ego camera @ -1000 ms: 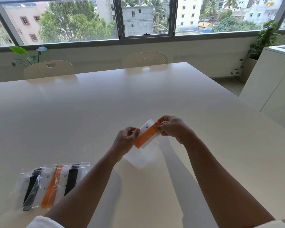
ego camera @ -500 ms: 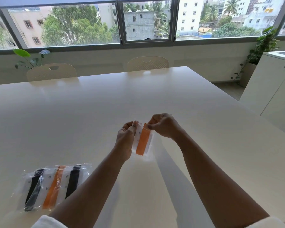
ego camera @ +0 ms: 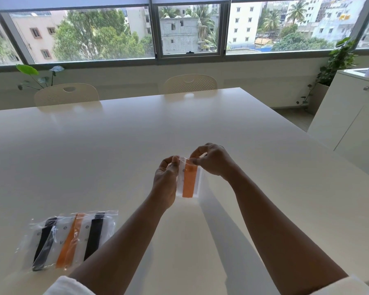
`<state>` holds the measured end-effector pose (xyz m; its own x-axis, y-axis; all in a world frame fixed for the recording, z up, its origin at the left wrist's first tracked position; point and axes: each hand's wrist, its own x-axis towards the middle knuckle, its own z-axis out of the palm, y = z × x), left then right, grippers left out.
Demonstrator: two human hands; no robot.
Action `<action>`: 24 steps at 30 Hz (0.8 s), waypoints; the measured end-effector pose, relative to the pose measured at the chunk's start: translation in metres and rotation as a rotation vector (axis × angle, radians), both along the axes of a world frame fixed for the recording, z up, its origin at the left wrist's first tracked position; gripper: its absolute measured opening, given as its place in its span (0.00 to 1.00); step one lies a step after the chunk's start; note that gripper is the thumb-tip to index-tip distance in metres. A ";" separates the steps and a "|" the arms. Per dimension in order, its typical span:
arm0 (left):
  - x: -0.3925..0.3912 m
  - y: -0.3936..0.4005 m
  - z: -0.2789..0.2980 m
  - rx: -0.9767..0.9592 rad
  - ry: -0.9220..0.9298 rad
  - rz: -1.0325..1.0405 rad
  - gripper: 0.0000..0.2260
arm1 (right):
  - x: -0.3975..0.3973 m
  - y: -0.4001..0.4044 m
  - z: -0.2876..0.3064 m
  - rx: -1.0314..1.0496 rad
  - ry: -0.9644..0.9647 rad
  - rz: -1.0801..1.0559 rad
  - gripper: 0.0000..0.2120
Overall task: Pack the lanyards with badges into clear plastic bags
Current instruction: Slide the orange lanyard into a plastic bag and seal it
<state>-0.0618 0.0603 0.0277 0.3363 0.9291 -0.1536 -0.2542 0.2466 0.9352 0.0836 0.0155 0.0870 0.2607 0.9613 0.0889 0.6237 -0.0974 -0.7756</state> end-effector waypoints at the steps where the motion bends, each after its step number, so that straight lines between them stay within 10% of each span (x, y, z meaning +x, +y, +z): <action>1: -0.001 0.000 -0.001 -0.003 -0.010 0.004 0.06 | 0.000 0.000 0.000 0.000 -0.002 0.007 0.05; 17: -0.008 0.003 0.003 -0.005 -0.073 0.034 0.10 | 0.013 -0.012 -0.014 0.051 0.270 -0.045 0.07; 24: -0.012 0.011 -0.006 0.273 0.175 0.159 0.05 | 0.018 -0.007 -0.023 0.118 0.324 -0.155 0.06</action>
